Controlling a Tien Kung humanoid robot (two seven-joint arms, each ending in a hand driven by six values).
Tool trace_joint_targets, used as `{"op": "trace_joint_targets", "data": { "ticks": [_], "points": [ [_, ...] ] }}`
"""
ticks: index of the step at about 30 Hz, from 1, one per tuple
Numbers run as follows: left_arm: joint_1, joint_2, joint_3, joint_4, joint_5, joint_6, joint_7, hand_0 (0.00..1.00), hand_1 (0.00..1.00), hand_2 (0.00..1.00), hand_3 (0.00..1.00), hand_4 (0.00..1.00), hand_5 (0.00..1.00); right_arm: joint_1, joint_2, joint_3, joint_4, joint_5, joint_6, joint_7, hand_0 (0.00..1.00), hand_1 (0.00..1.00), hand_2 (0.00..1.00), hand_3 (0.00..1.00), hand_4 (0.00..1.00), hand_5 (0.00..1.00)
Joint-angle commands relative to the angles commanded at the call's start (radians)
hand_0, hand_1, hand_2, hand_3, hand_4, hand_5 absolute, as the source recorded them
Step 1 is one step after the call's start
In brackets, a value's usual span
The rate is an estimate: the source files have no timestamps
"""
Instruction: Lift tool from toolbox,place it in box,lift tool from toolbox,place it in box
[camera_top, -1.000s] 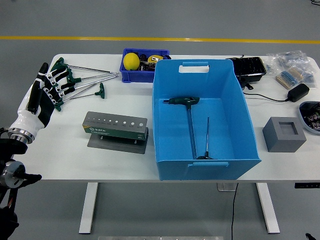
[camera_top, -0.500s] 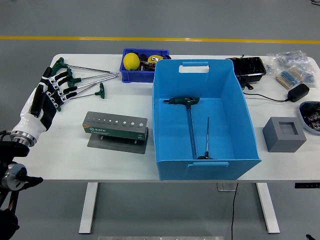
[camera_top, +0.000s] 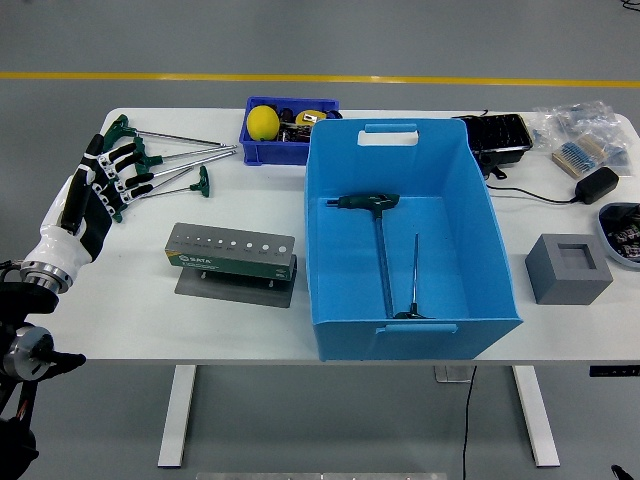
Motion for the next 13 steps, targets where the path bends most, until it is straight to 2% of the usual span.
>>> {"op": "trace_joint_targets", "data": {
  "ticks": [7, 10, 13],
  "points": [
    [-0.003, 0.0, -0.004, 0.003, -0.003, 0.003, -0.004, 0.712, 0.711, 0.853, 0.814, 0.908, 0.961, 0.001, 0.0, 0.0, 0.0, -0.001, 0.0, 0.0, 0.679, 0.649, 0.71, 0.554, 0.785, 0.718],
    [-0.003, -0.004, -0.003, 0.005, -0.02, 0.029, -0.045, 0.712, 0.711, 0.853, 0.814, 0.908, 0.961, 0.0, 0.0, 0.0, 0.0, -0.001, 0.0, -0.001, 0.679, 0.649, 0.71, 0.554, 0.785, 0.718],
    [-0.005, -0.007, -0.007, 0.005, -0.03, 0.04, -0.061, 0.712, 0.711, 0.853, 0.814, 0.908, 0.961, 0.0, 0.001, 0.001, 0.0, -0.004, -0.001, -0.001, 0.679, 0.649, 0.71, 0.554, 0.785, 0.718]
  ]
}}
